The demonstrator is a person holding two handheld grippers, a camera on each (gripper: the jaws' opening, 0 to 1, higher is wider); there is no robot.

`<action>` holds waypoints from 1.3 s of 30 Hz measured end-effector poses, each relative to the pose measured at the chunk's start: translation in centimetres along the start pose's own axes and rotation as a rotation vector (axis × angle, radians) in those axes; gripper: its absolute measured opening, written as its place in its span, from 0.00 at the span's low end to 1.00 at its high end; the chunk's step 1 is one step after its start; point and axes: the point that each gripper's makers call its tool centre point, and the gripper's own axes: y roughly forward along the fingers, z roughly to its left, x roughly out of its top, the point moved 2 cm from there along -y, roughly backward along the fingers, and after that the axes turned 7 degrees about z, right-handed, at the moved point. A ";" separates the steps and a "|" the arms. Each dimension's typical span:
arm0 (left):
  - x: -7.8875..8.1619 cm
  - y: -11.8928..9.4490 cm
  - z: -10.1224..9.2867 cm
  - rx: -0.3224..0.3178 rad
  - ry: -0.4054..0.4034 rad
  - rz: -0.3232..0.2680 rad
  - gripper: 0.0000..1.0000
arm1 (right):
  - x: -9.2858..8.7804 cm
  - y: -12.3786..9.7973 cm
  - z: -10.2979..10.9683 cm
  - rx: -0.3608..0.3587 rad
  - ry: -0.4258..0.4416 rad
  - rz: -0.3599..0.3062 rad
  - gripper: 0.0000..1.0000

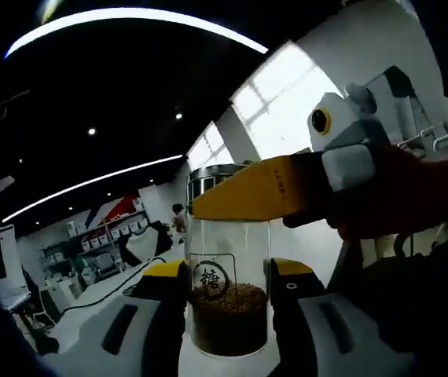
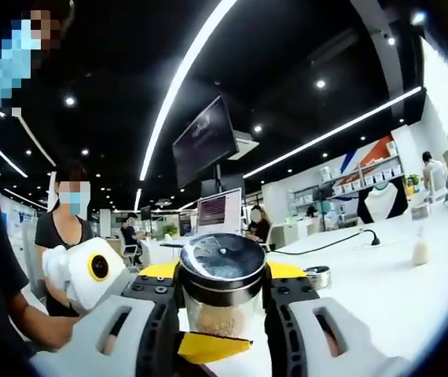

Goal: Rotate the seasoning bottle until the label or dispensing opening points toward the visible target arrow and the bottle remains upright within the marked orientation range

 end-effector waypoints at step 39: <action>-0.7 -0.1 1.1 -0.185 -0.388 -0.126 0.43 | 0.9 1.7 0.5 0.220 -0.188 0.114 0.38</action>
